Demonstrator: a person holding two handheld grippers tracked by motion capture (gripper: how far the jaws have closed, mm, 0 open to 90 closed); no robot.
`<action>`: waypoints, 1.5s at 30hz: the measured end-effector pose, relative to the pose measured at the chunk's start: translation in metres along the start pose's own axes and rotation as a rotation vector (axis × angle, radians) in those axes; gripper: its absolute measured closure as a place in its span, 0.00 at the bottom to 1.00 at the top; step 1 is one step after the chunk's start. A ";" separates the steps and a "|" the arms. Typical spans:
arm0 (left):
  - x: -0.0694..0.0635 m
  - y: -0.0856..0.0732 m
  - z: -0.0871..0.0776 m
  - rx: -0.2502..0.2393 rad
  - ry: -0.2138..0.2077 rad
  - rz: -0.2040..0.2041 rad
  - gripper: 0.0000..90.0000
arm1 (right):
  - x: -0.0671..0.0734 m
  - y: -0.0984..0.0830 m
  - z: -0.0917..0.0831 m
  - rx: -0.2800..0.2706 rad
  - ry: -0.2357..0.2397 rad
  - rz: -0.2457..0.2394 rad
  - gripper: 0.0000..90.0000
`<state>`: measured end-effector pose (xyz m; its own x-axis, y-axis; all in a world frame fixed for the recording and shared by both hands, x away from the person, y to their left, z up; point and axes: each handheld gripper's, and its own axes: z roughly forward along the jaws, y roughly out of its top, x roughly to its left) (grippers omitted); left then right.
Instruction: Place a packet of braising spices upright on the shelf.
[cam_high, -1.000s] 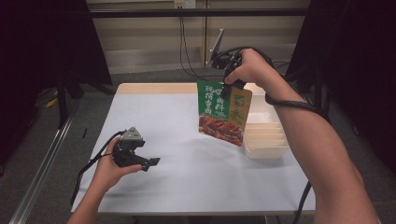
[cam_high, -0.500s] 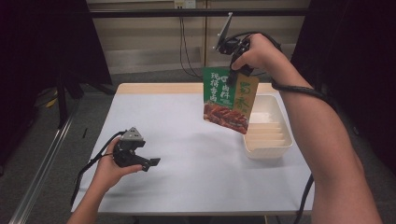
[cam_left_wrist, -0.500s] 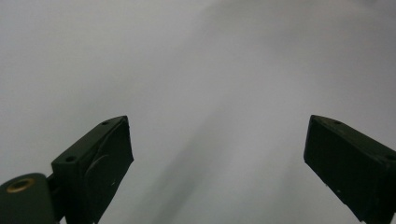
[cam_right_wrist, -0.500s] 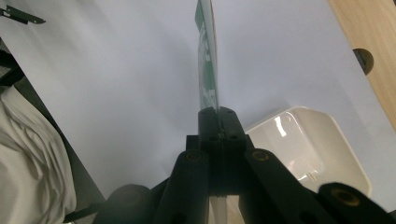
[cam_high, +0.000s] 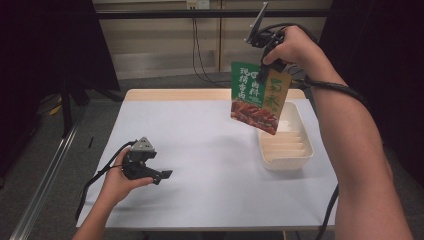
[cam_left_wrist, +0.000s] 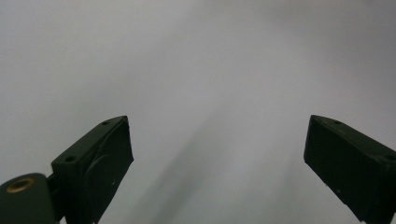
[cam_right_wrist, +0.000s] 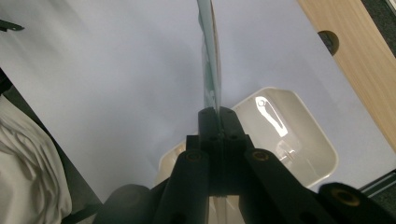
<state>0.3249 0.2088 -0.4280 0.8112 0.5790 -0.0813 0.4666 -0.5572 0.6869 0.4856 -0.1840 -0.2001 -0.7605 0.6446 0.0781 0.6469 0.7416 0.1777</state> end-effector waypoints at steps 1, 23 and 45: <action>0.000 0.000 0.000 -0.005 0.007 -0.001 0.09 | -0.002 -0.001 -0.001 0.001 -0.005 0.016 1.00; -0.002 0.000 0.000 0.008 -0.006 -0.006 0.09 | -0.034 -0.034 -0.017 0.002 -0.057 0.067 1.00; -0.004 0.000 0.003 0.001 0.000 -0.007 0.09 | -0.061 -0.055 -0.004 0.003 -0.080 0.071 1.00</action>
<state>0.3228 0.2051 -0.4299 0.8079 0.5831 -0.0860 0.4727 -0.5539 0.6854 0.4961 -0.2651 -0.2109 -0.7060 0.7081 0.0117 0.6991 0.6941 0.1718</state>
